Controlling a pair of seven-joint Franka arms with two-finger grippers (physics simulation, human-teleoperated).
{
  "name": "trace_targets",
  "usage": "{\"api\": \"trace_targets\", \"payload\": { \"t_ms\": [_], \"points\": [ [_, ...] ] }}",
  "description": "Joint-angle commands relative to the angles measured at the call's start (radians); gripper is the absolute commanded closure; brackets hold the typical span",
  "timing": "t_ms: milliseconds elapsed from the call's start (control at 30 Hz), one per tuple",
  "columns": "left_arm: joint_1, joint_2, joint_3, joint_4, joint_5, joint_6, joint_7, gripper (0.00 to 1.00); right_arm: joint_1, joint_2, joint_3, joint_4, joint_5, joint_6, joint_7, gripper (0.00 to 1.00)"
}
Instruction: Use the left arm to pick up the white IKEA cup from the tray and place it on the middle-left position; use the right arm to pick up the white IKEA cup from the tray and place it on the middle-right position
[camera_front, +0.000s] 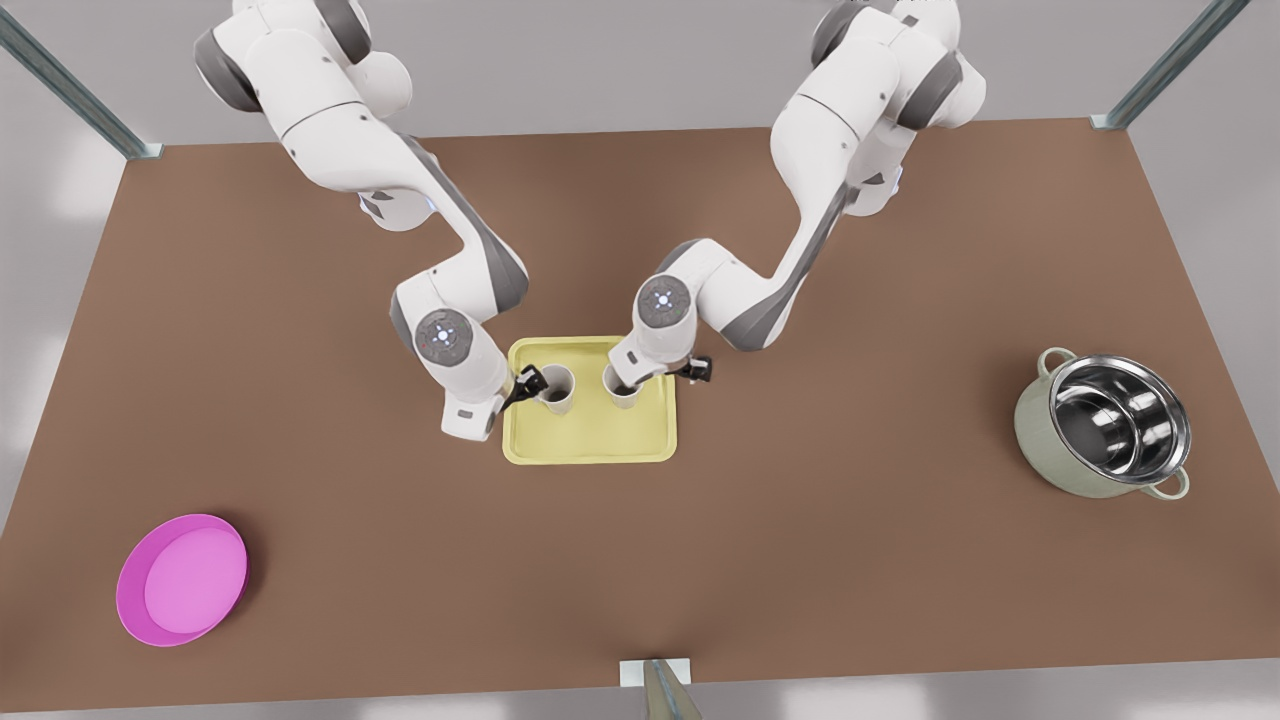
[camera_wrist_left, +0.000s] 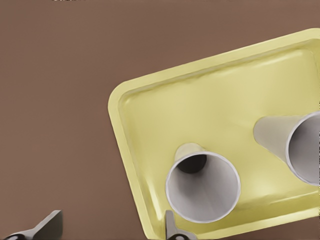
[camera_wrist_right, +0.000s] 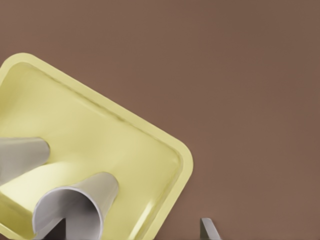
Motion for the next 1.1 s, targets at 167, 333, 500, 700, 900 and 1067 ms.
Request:
{"api": "trace_targets", "payload": {
  "t_ms": [167,333,500,700,900,1067],
  "points": [
    [-0.037,0.056,0.001,-0.002,0.029,0.199,-0.403,0.0,0.022,0.049,0.0,-0.032,-0.002,0.138,0.067,0.0],
    [-0.034,0.068,0.001,-0.035,0.035,0.271,-0.4,0.0,0.022,0.045,0.002,-0.075,-0.002,0.135,0.042,0.0],
    [-0.031,0.068,0.001,-0.068,0.044,0.308,-0.38,0.0,0.022,0.025,0.017,-0.109,-0.002,0.129,0.041,0.0],
    [-0.032,0.097,0.003,-0.057,0.046,0.337,-0.391,0.0,0.022,0.057,0.031,-0.118,-0.002,0.137,0.041,0.0],
    [-0.035,0.093,0.003,-0.068,0.047,0.314,-0.375,0.17,0.033,0.071,0.034,-0.118,-0.002,0.137,0.041,0.0],
    [-0.037,0.079,0.004,-0.085,0.078,0.273,-0.374,0.44,0.033,0.087,0.036,-0.125,-0.002,0.14,0.035,0.0]
  ]
}}
